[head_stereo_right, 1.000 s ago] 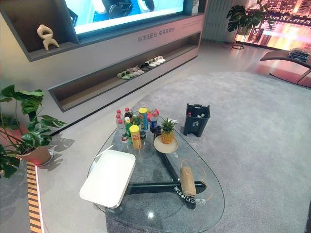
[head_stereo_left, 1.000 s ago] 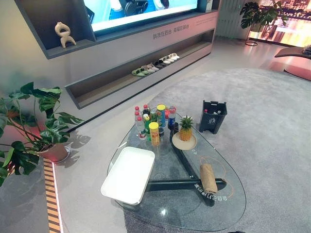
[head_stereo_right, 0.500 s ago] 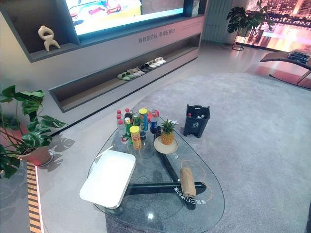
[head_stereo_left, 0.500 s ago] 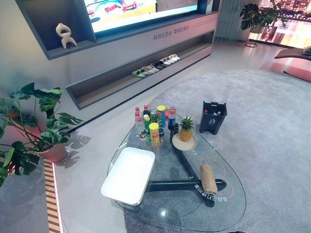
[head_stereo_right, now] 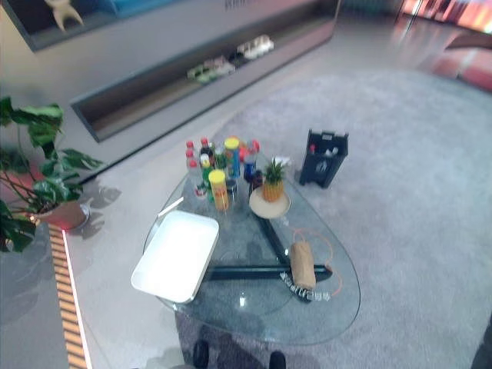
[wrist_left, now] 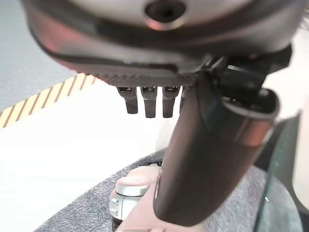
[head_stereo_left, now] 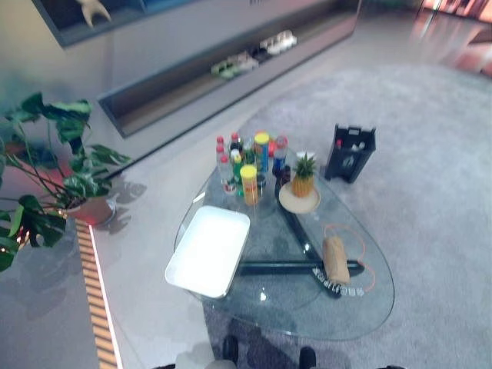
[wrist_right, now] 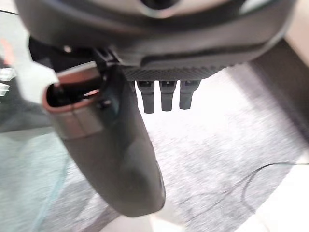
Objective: Wipe the table with a cloth and put it in the basket.
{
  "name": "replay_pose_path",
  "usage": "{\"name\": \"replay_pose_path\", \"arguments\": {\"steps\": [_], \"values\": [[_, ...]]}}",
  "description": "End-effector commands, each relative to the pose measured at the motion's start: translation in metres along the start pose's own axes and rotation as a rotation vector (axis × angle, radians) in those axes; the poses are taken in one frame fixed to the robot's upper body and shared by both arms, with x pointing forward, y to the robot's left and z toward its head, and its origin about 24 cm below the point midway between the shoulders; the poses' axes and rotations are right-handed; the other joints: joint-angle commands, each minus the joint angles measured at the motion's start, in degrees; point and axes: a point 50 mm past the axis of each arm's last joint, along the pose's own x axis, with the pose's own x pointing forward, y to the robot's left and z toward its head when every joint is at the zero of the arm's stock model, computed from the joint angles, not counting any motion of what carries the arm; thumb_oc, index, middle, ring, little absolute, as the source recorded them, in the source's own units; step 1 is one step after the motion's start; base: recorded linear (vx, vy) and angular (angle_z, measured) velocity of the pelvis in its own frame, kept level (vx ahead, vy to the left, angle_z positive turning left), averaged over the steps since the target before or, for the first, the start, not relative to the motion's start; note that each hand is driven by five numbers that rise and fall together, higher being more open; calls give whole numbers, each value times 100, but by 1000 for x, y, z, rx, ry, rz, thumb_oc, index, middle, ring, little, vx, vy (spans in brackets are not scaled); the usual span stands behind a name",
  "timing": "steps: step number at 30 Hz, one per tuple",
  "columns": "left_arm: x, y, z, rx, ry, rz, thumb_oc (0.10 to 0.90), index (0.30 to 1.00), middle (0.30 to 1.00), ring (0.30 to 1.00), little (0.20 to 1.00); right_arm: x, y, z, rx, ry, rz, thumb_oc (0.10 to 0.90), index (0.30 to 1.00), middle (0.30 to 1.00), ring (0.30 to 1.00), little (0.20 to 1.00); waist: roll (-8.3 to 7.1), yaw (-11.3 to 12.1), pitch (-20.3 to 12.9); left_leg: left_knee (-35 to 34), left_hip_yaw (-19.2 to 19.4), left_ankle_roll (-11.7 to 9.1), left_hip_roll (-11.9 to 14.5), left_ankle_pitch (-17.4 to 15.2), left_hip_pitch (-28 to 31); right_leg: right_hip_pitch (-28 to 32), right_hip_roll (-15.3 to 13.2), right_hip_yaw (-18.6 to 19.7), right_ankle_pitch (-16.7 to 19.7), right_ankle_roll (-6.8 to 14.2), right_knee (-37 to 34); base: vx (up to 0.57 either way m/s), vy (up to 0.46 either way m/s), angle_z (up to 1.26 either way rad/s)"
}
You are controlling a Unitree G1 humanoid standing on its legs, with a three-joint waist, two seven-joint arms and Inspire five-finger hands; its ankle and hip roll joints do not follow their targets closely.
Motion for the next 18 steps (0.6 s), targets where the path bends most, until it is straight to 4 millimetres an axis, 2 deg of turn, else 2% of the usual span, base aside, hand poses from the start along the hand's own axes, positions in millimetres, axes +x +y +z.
{"name": "replay_pose_path", "arguments": {"steps": [1, 5, 7, 8, 10, 13, 18], "values": [[-5, 32, 69, -108, -234, 107, 800, 900, 900, 900, 900, -2, -36, 31, 27, -66, -124, 800, 900, 900, 900, 900, -270, 78, 507, -6, -435, 50, -143, -454, 85, -315, -255, 135, 246, 112, 23, -121, 21, -5], [-17, 40, 124, -196, -450, 92, 800, 900, 900, 900, 900, -5, -57, 42, 112, -148, -165, 800, 900, 900, 900, 900, -285, 40, 829, 12, -481, 85, -180, -384, -138, -518, -236, 190, 169, 102, 217, -152, -12, 0], [-26, 37, 155, -201, -535, 104, 800, 900, 900, 900, 900, -9, -63, 60, 185, -210, -182, 800, 900, 900, 900, 900, -308, 40, 1090, 231, -500, 77, -196, -339, -484, -913, -232, 169, 69, 87, 645, -209, -74, 3], [-26, 37, 156, -201, -538, 105, 800, 900, 900, 900, 900, -9, -63, 61, 188, -213, -183, 800, 900, 900, 900, 900, -310, 38, 1093, 255, -503, 77, -198, -344, -512, -940, -233, 168, 61, 86, 671, -147, -75, 11], [-32, 39, 173, -204, -570, 119, 800, 900, 900, 900, 900, -13, -68, 76, 239, -249, -202, 800, 900, 900, 900, 900, -334, 38, 1292, 729, -510, 61, -235, -427, -890, -1257, -258, 119, -34, 68, 1053, -153, -87, 16], [-38, 47, 186, -202, -583, 150, 800, 900, 900, 900, 900, -19, -76, 96, 303, -301, -216, 800, 900, 900, 900, 900, -409, 30, 1500, 1363, -520, 65, -269, -556, -1398, -1724, -262, 71, -160, 42, 1586, -148, -82, 7], [-40, 53, 189, -219, -573, 176, 800, 900, 900, 900, 900, -25, -81, 113, 336, -357, -255, 800, 900, 900, 900, 900, -443, 33, 1625, 1886, -531, 128, -312, -715, -1903, -2286, -248, 125, -328, 26, 2134, -81, -44, 3]]}}
